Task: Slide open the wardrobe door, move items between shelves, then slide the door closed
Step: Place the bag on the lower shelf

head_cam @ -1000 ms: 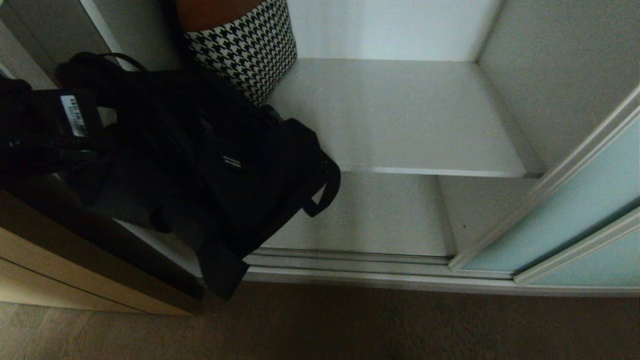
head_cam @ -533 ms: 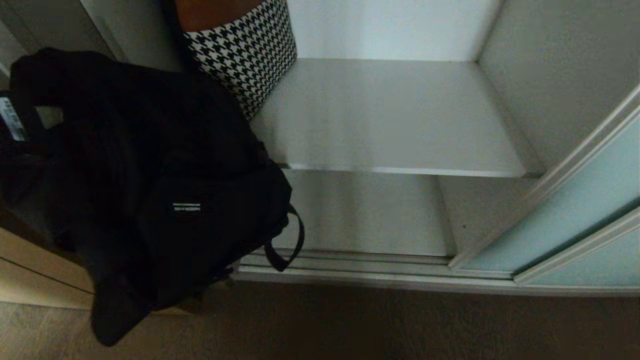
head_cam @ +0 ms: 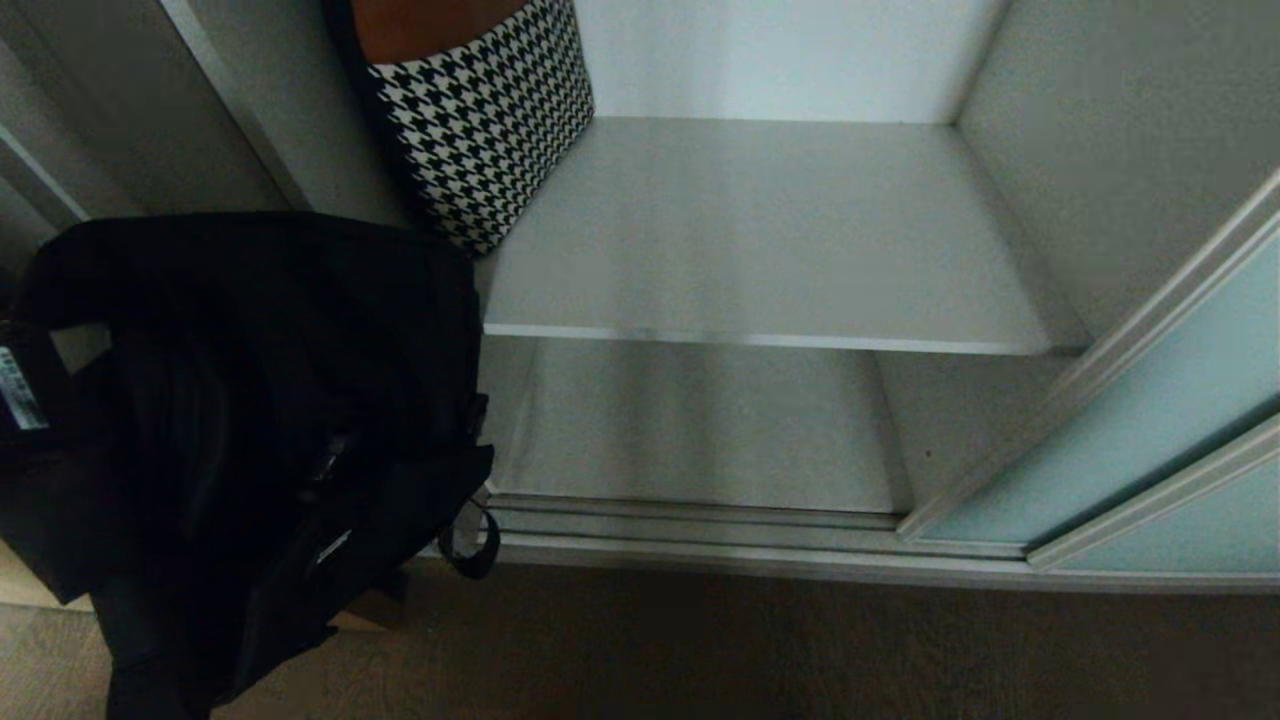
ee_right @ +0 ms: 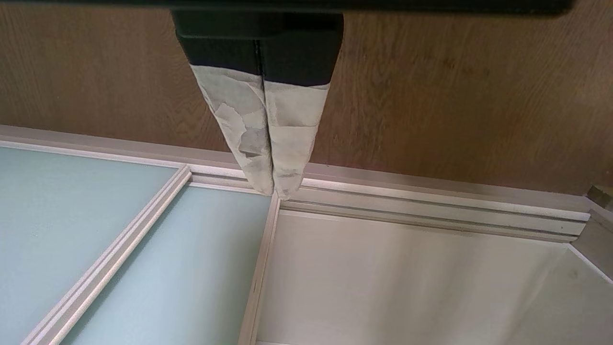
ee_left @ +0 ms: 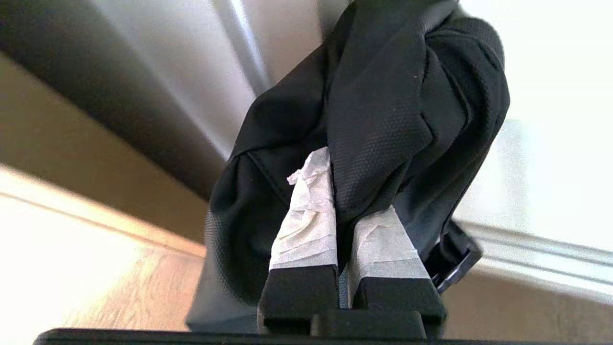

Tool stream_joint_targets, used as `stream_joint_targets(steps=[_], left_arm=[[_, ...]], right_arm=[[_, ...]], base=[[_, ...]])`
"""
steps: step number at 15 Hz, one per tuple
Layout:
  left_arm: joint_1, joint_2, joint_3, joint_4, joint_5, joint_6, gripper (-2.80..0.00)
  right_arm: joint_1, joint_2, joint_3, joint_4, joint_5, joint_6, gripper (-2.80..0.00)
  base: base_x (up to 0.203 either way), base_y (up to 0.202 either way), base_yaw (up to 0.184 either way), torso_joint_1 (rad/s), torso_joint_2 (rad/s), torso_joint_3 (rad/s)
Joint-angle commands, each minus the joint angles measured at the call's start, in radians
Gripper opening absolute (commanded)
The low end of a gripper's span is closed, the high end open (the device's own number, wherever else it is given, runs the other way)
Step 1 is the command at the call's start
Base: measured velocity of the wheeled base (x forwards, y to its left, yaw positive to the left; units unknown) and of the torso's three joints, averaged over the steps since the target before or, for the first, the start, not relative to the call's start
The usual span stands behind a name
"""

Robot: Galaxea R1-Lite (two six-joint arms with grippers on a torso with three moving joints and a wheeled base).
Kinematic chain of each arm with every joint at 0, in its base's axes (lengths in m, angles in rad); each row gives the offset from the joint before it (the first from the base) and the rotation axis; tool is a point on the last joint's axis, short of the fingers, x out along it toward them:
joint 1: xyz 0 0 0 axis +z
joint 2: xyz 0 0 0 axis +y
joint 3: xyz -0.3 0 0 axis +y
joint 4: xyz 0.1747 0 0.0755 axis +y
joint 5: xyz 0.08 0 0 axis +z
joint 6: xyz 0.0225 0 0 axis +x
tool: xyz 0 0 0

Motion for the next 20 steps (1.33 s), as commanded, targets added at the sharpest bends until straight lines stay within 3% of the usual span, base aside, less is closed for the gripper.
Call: stream_joint_targets(steps=[1,6,12,17,20], left_arm=[[0.005,-0.021,0.047,-0.003,0.003,-0.014,-2.80],[0.001,-0.042,0.164,-0.006,-0.027,-0.070,-2.80],[0.006,-0.138,0.240,-0.029,-0.019,-0.054,-2.80],[0.079,-0.197,0.290,-0.034,-0.023,-0.049,-2.80],[0.087,-0.265,0.326,-0.033,-0.024,-0.051,-2.80]], right_arm=[[0.000,-0.001,0.002,0.000,0.000,0.000,-2.80],[0.000,-0.001,0.002,0.000,0.001,0.000,-2.80],[0.000,-0.001,0.002,0.000,0.001,0.000,-2.80],[0.000,0.000,0.002,0.000,0.000,0.000,-2.80],[0.000,0.000,0.002,0.000,0.001,0.000,-2.80]], base=[[0.000,0.000,0.000,0.000,0.00,0.000],[0.000,0.000,0.000,0.000,0.00,0.000],[0.000,0.000,0.000,0.000,0.00,0.000],[0.000,0.000,0.000,0.000,0.00,0.000],[0.000,0.000,0.000,0.000,0.00,0.000]])
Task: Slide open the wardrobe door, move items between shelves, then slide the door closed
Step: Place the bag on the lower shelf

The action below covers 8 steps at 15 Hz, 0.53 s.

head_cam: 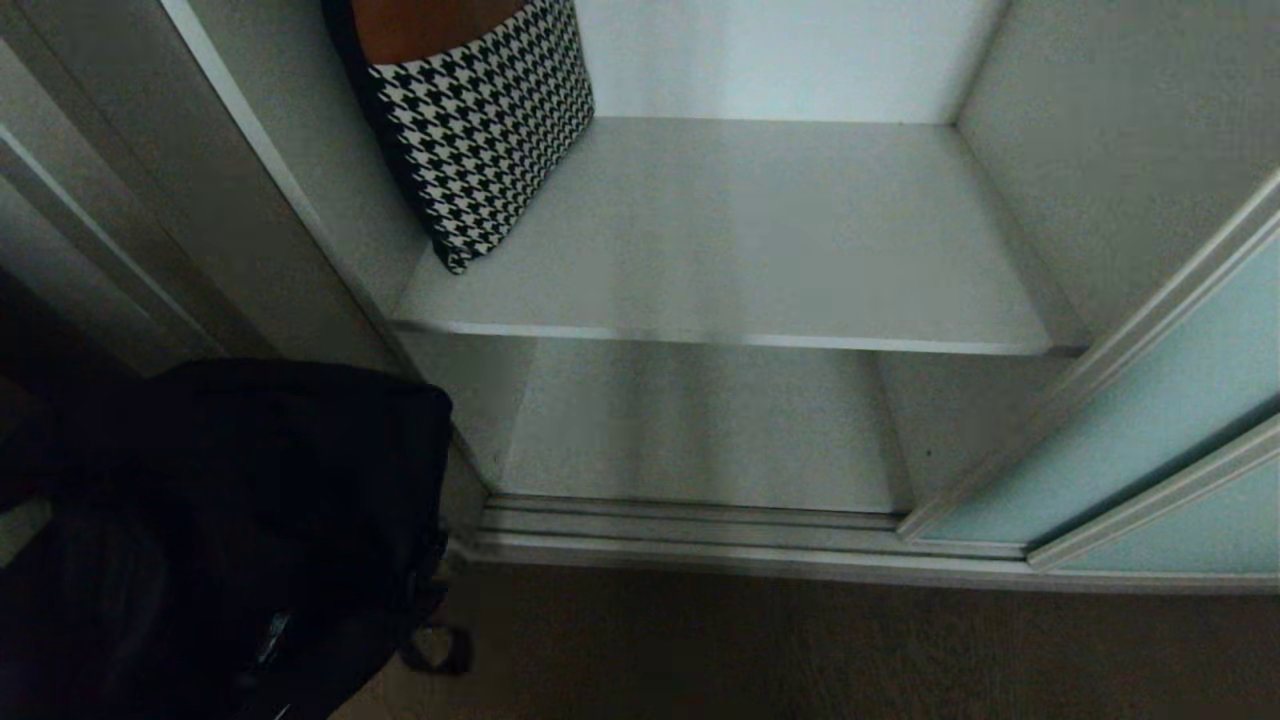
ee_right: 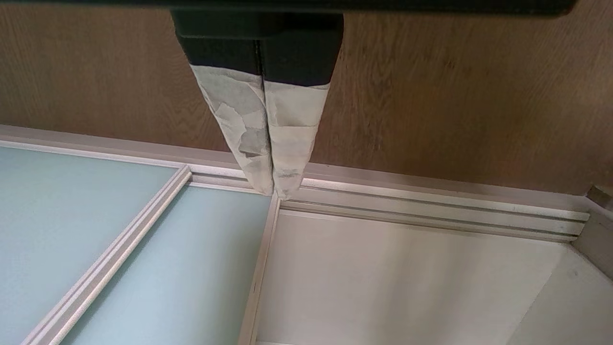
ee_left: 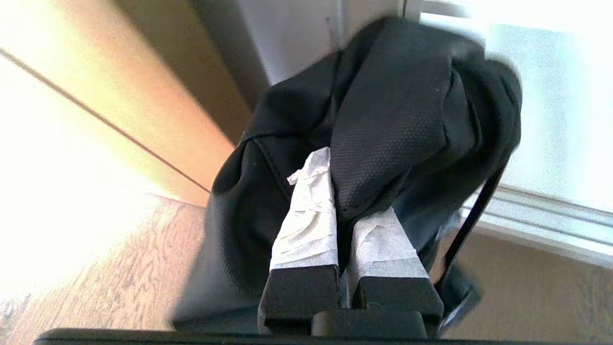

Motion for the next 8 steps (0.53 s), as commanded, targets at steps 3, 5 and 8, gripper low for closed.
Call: stream_joint_targets(steps=[3,5,8], left_arm=[[0.007,-0.108,0.093,-0.003,0.001,-0.009,-2.80],[0.007,-0.139,0.136,-0.003,0.000,-0.012,-2.80],[0.007,-0.167,0.177,-0.004,-0.012,-0.026,-2.80]], right_arm=[[0.000,-0.001,0.002,0.000,-0.001,0.000,-2.80],[0.000,-0.001,0.002,0.000,0.000,0.000,-2.80],[0.000,-0.002,0.002,0.000,0.000,0.000,-2.80]], base=[[0.000,0.000,0.000,0.000,0.00,0.000],[0.000,0.000,0.000,0.000,0.00,0.000],[0.000,0.000,0.000,0.000,0.00,0.000]])
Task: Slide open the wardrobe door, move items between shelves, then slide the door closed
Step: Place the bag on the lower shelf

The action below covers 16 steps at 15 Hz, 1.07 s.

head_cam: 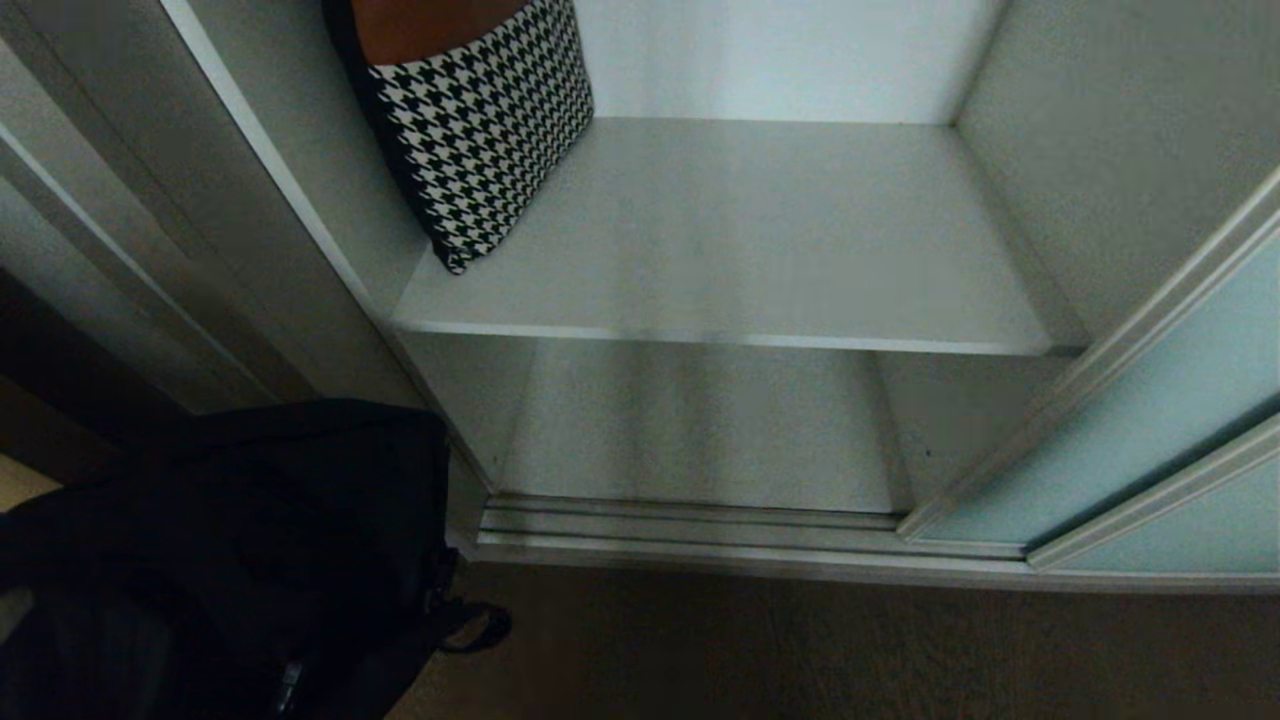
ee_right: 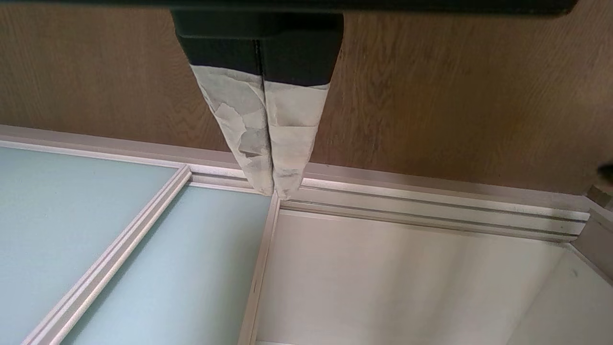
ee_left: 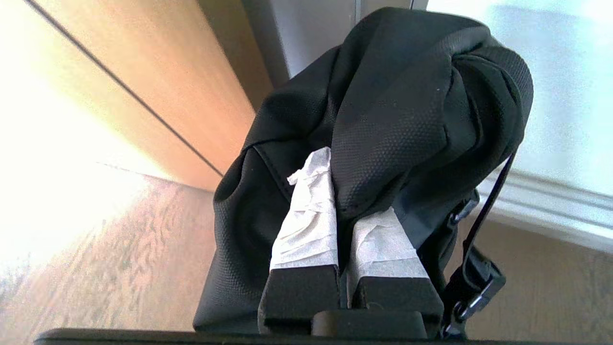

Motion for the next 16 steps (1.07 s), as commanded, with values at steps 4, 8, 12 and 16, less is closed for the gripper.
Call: stream_joint_targets(steps=[4,8,12,16], left_arm=[[-0.001,-0.027,0.030,0.000,-0.033,-0.006,-2.80],[-0.001,-0.019,0.022,0.011,-0.152,-0.007,-2.80],[-0.001,-0.013,0.050,0.031,-0.233,-0.010,-2.80],[0.000,-0.009,0.017,0.032,-0.232,-0.007,-2.80]], right_arm=[[0.000,0.000,0.002,0.000,-0.001,0.000,-2.80],[0.000,-0.002,0.002,0.000,0.001,0.000,-2.80],[0.000,0.000,0.002,0.000,0.001,0.000,-2.80],[0.000,-0.002,0.002,0.000,0.001,0.000,-2.80]], base=[[0.000,0.000,0.000,0.000,0.00,0.000],[0.000,0.000,0.000,0.000,0.00,0.000],[0.000,0.000,0.000,0.000,0.00,0.000],[0.000,0.000,0.000,0.000,0.00,0.000]])
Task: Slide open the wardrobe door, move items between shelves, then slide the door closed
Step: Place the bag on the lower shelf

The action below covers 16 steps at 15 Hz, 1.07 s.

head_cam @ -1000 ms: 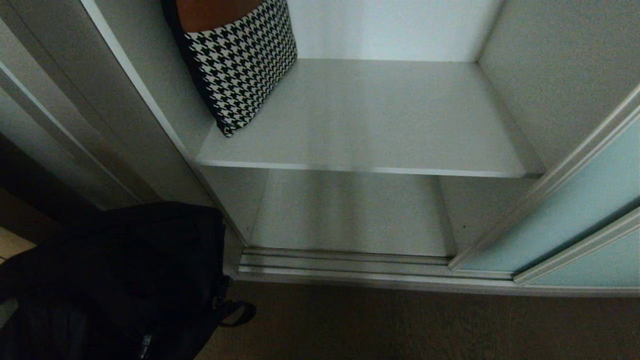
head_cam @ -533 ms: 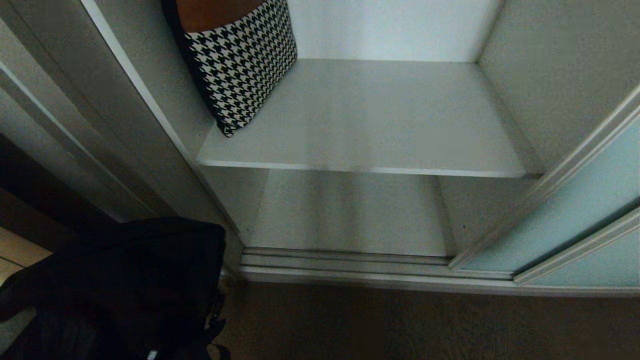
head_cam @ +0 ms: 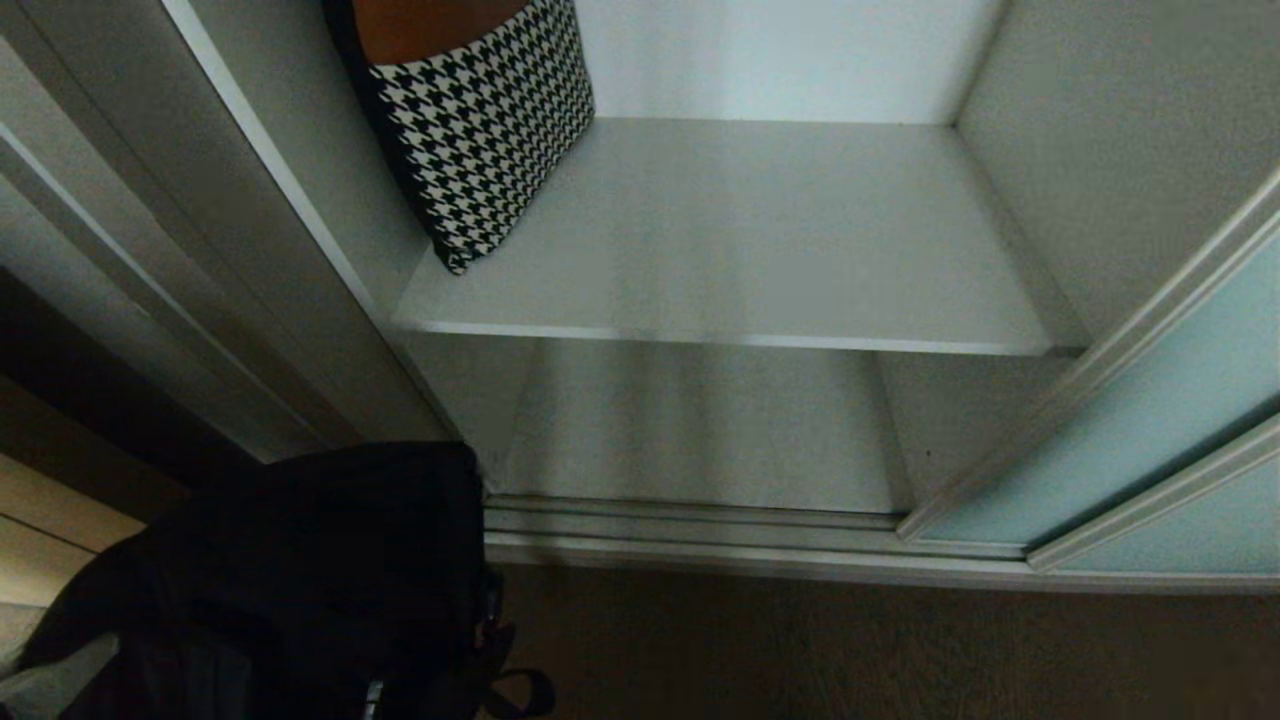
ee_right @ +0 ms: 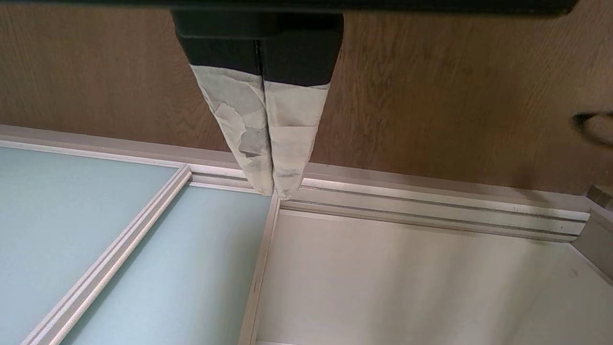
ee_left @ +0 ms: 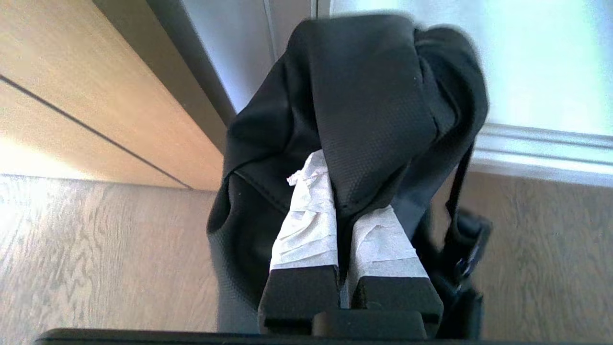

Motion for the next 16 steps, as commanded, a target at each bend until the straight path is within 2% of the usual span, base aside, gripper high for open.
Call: stream_joint_targets(steps=[1,7,16], left_arm=[[0.002,0.018,-0.024,-0.013,0.002,0.004,-2.80],[0.011,0.035,-0.068,-0.017,0.002,0.015,-2.80],[0.010,0.027,-0.038,-0.015,-0.012,0.016,-2.80]], right_arm=[[0.000,-0.002,0.002,0.000,0.000,0.000,-2.80],[0.000,0.000,0.002,0.000,0.001,0.000,-2.80],[0.000,-0.001,0.002,0.000,0.001,0.000,-2.80]], base=[[0.000,0.000,0.000,0.000,0.00,0.000],[0.000,0.000,0.000,0.000,0.00,0.000],[0.000,0.000,0.000,0.000,0.00,0.000]])
